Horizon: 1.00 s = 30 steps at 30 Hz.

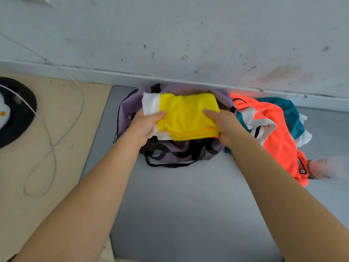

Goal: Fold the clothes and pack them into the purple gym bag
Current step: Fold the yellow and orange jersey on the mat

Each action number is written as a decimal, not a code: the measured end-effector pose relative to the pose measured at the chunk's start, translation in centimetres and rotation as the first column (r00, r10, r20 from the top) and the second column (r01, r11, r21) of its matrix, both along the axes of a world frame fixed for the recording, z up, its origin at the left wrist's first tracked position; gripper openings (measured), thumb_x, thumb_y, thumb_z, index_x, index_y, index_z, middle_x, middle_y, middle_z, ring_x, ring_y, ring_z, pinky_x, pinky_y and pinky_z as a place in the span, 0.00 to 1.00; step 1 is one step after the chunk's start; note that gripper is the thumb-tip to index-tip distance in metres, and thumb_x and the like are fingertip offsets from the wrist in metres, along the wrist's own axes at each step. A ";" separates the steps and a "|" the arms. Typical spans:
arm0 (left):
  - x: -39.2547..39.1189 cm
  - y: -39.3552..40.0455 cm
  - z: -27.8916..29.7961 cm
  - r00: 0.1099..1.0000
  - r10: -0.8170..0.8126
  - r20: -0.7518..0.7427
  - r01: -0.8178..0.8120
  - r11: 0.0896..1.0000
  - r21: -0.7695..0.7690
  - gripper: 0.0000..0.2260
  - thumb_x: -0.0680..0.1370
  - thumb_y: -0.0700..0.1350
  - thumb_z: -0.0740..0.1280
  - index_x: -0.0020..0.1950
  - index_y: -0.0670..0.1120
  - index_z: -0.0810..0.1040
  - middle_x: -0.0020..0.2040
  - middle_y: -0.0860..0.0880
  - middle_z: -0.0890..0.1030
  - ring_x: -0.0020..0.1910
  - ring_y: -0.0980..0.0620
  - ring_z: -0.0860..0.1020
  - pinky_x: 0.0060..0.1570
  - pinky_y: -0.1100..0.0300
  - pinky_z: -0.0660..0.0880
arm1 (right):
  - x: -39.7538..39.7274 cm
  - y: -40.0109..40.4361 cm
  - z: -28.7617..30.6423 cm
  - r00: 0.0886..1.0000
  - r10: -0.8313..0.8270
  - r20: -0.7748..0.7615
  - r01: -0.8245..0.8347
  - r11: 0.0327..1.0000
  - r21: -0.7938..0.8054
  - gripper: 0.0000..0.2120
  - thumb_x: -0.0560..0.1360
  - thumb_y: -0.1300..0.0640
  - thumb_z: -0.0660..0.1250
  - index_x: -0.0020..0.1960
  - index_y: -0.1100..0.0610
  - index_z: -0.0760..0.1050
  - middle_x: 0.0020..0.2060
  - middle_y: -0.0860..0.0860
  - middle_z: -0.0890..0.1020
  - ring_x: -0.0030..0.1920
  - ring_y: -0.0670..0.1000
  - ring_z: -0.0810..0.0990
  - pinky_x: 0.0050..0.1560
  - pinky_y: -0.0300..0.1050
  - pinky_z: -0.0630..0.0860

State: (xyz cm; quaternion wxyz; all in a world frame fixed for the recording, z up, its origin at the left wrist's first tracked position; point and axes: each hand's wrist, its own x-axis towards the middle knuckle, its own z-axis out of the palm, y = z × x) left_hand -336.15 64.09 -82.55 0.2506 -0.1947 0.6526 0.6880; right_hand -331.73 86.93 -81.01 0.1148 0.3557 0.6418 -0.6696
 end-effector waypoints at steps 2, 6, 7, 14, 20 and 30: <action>-1.0 -0.3 -0.6 0.999 -0.039 0.032 0.042 0.994 -0.103 0.23 0.74 0.40 0.74 0.67 0.42 0.74 0.61 0.41 0.80 0.58 0.42 0.80 0.59 0.45 0.77 | -0.7 0.2 -0.1 0.999 -0.013 0.042 0.014 1.000 -0.022 0.13 0.74 0.54 0.73 0.54 0.58 0.75 0.56 0.59 0.80 0.53 0.58 0.80 0.54 0.57 0.79; -1.7 -0.6 -2.0 0.987 -0.148 0.062 0.160 0.906 -0.392 0.29 0.73 0.46 0.76 0.70 0.40 0.72 0.63 0.42 0.78 0.59 0.43 0.77 0.59 0.49 0.75 | -1.4 0.0 -1.7 0.987 0.094 0.131 -0.100 0.994 0.040 0.21 0.75 0.55 0.72 0.64 0.63 0.72 0.60 0.62 0.77 0.60 0.63 0.77 0.60 0.64 0.76; -1.8 -0.5 -2.2 0.993 -0.114 -0.014 0.100 0.919 -0.382 0.28 0.73 0.47 0.75 0.70 0.42 0.72 0.62 0.43 0.78 0.59 0.45 0.77 0.57 0.52 0.75 | -1.5 -0.1 -1.9 0.991 0.101 0.088 -0.107 0.992 0.062 0.17 0.76 0.55 0.71 0.60 0.62 0.74 0.60 0.61 0.78 0.60 0.62 0.77 0.61 0.63 0.76; -2.2 -1.6 -4.0 0.851 -0.520 -0.074 0.299 0.595 -0.746 0.26 0.78 0.58 0.65 0.70 0.44 0.67 0.64 0.43 0.77 0.60 0.42 0.75 0.57 0.51 0.72 | -1.7 0.0 -3.3 0.893 0.406 0.192 -0.439 0.695 0.570 0.23 0.77 0.37 0.61 0.49 0.59 0.71 0.36 0.54 0.80 0.32 0.53 0.82 0.36 0.50 0.81; 0.2 -3.2 -3.4 0.621 -0.781 0.069 0.196 0.069 -0.978 0.37 0.74 0.74 0.47 0.64 0.45 0.67 0.51 0.43 0.81 0.50 0.43 0.78 0.55 0.46 0.62 | 1.0 1.8 -3.2 0.739 0.580 0.344 -0.616 0.374 0.693 0.28 0.75 0.29 0.53 0.36 0.55 0.66 0.38 0.53 0.73 0.36 0.52 0.71 0.43 0.48 0.67; 2.2 -4.0 1.9 0.622 -0.517 -0.588 -0.030 0.735 -0.677 0.15 0.72 0.61 0.65 0.38 0.50 0.77 0.31 0.54 0.78 0.32 0.58 0.75 0.45 0.56 0.71 | 4.4 3.9 2.3 0.787 0.595 -0.164 -0.383 0.679 0.626 0.06 0.73 0.58 0.74 0.42 0.55 0.77 0.32 0.46 0.78 0.30 0.42 0.76 0.35 0.32 0.72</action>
